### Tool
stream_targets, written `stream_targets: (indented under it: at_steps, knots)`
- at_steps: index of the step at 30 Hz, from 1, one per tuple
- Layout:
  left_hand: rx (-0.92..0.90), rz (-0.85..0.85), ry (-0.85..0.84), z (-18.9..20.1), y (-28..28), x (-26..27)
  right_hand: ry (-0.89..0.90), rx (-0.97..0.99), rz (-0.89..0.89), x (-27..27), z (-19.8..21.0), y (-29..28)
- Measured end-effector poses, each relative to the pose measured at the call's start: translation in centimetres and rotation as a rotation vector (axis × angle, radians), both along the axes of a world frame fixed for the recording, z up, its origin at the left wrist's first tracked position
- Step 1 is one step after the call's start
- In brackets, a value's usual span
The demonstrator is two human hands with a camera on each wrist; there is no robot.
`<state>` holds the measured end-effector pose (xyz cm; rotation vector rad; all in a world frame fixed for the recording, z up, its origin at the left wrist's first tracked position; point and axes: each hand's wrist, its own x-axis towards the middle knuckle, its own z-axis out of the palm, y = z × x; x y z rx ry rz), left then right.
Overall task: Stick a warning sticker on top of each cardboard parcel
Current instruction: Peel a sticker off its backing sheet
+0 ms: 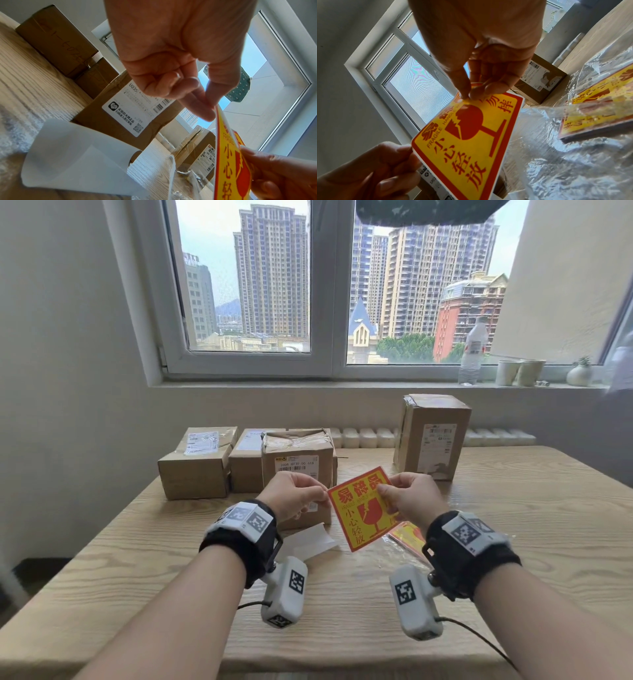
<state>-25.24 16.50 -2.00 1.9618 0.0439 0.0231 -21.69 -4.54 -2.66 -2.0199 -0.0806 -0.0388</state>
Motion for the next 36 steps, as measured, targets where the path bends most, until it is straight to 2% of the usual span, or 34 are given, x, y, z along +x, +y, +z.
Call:
stream_targets:
  at_steps: [5,9,15,25,36]
  knots:
    - [-0.001,-0.005,-0.005,-0.1,0.1,-0.2,0.007,0.0,-0.013,0.1,-0.2,0.1]
    - [-0.007,0.004,-0.015,-0.2,0.2,-0.2,-0.164,-0.045,-0.061,-0.1,0.1,0.3]
    - [-0.037,-0.007,-0.051,0.1,-0.3,-0.2,-0.269,-0.173,0.184,-1.6,1.4,2.3]
    - [-0.095,-0.037,-0.058,0.5,-0.9,-0.5,-0.26,-0.082,0.259,-1.9,1.1,2.9]
    - [-0.059,-0.028,-0.063,0.4,-1.1,-0.3,-0.231,-0.049,0.322,-2.1,1.2,2.8]
